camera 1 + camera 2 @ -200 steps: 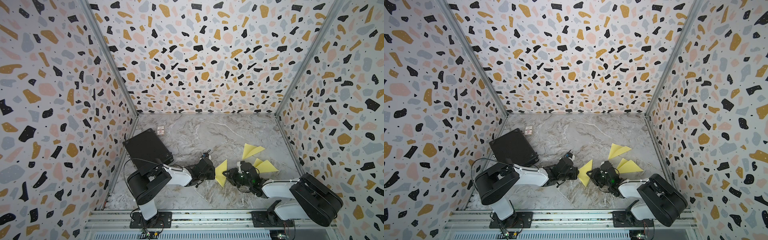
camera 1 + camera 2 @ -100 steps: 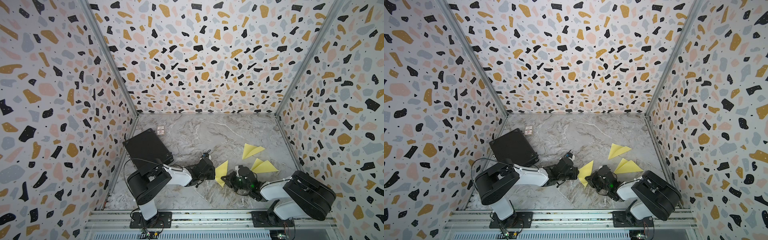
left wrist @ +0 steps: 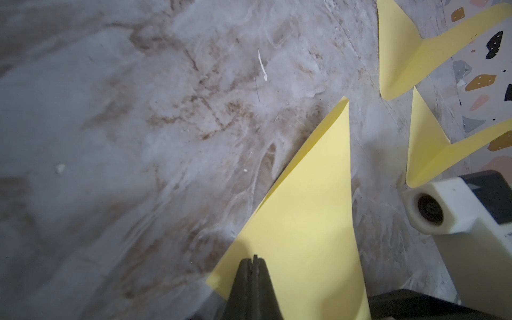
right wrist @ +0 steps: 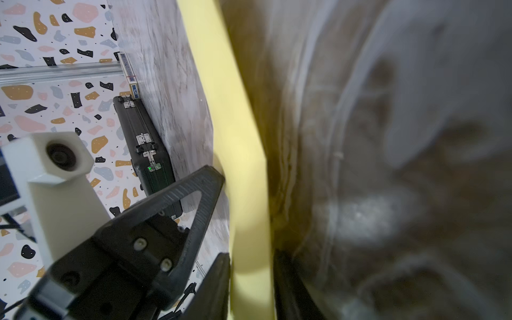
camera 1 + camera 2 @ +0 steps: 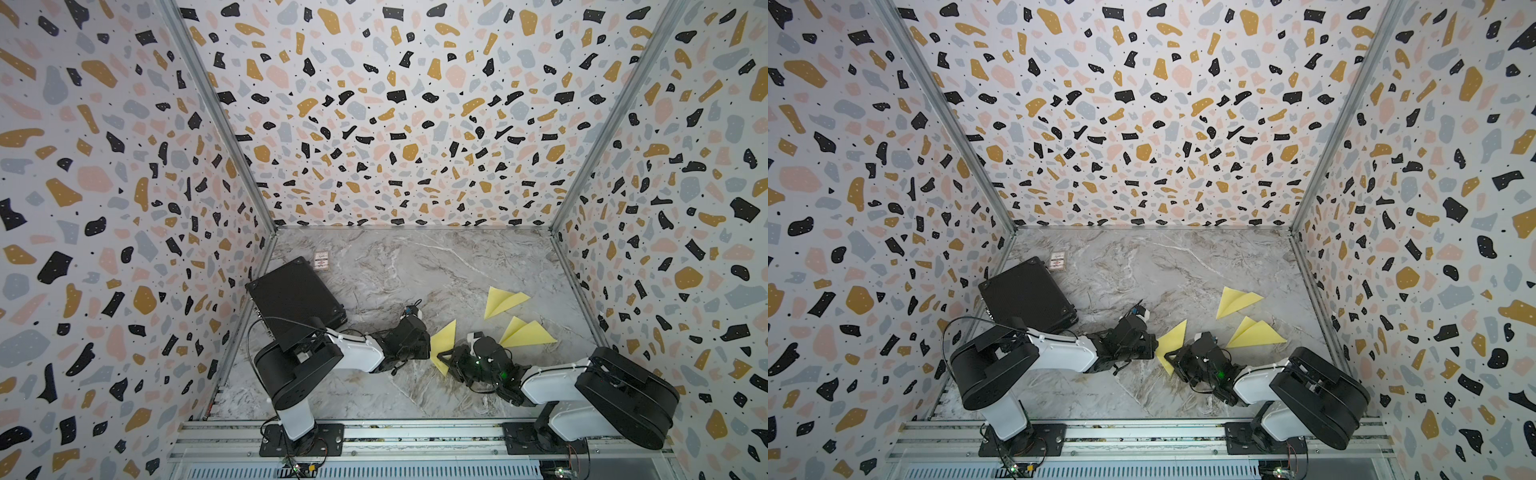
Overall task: Fold the square paper diagonally
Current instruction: Fold the paper at the center of the board.
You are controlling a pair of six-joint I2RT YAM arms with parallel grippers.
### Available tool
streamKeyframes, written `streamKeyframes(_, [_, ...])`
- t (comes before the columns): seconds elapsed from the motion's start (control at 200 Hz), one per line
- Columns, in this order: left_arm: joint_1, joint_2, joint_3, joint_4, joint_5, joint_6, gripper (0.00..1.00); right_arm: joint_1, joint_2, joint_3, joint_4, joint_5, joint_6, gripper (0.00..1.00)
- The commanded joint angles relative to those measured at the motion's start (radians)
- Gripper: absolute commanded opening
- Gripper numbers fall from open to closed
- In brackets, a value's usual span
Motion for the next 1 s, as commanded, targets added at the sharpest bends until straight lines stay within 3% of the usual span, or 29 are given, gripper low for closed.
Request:
streamKeyframes(0.0, [0.001, 0.075, -0.052, -0.257, -0.043, 0.022, 0.00, 0.027, -0.035, -0.013, -0.079, 0.045, 0.026, 0.29])
streamKeyframes(0.145, [0.002, 0.075, -0.050, -0.258, -0.044, 0.022, 0.00, 0.059, -0.075, -0.010, -0.108, 0.073, 0.046, 0.16])
streamKeyframes(0.225, [0.001, 0.076, -0.049, -0.260, -0.044, 0.022, 0.00, 0.069, -0.087, -0.005, -0.120, 0.080, 0.047, 0.00])
streamKeyframes(0.471, [0.001, 0.076, -0.049, -0.262, -0.047, 0.022, 0.00, 0.079, -0.108, -0.019, -0.105, 0.094, 0.048, 0.00])
streamKeyframes(0.546, [-0.001, 0.076, -0.049, -0.263, -0.047, 0.022, 0.00, 0.082, -0.118, 0.001, -0.169, 0.082, 0.049, 0.25])
streamKeyframes(0.621, [0.000, 0.075, -0.047, -0.263, -0.047, 0.022, 0.00, 0.089, -0.113, 0.006, -0.168, 0.077, 0.056, 0.35])
streamKeyframes(0.736, [-0.001, 0.076, -0.047, -0.262, -0.049, 0.022, 0.00, 0.117, -0.090, 0.009, -0.130, 0.081, 0.073, 0.35])
streamKeyframes(0.996, [-0.001, 0.075, -0.050, -0.263, -0.052, 0.022, 0.00, 0.182, -0.027, 0.012, -0.060, 0.110, 0.103, 0.15])
